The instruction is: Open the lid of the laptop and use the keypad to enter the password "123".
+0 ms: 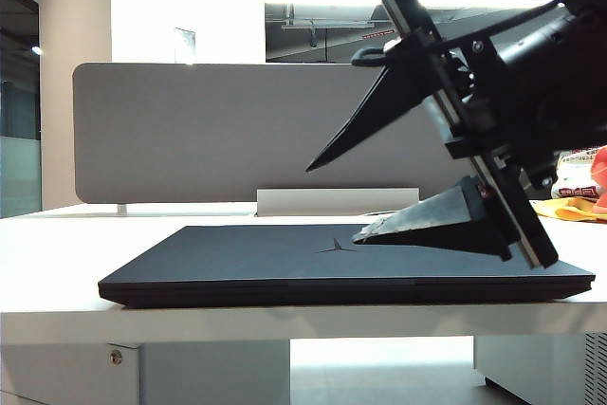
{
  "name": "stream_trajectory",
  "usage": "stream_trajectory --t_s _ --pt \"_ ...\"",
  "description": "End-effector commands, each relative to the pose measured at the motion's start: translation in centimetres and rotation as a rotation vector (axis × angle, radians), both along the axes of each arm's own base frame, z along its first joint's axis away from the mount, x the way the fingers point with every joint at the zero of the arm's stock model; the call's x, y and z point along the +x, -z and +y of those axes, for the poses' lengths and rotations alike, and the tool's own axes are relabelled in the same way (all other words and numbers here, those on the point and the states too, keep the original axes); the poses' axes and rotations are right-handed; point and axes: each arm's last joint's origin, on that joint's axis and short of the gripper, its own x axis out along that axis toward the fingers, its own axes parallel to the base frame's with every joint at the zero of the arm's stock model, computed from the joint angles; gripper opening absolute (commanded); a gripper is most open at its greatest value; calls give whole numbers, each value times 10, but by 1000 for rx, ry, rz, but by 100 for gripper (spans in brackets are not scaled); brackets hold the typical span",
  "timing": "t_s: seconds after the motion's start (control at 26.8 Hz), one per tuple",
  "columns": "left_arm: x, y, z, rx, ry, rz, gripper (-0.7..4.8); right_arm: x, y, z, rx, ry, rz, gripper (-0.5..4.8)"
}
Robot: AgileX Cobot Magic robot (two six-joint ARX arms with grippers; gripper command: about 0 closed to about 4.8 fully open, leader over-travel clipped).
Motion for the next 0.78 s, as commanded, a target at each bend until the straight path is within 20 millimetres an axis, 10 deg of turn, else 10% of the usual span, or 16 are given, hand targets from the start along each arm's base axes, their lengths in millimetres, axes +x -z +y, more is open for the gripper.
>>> stream_trajectory --t_s 0.04,0.78 --pt "0 -2 0 -1 0 -11 -6 -6 -2 5 83 79 -26 279" --pt "4 0 -3 -29 91 42 -6 -14 13 16 115 412 129 279"
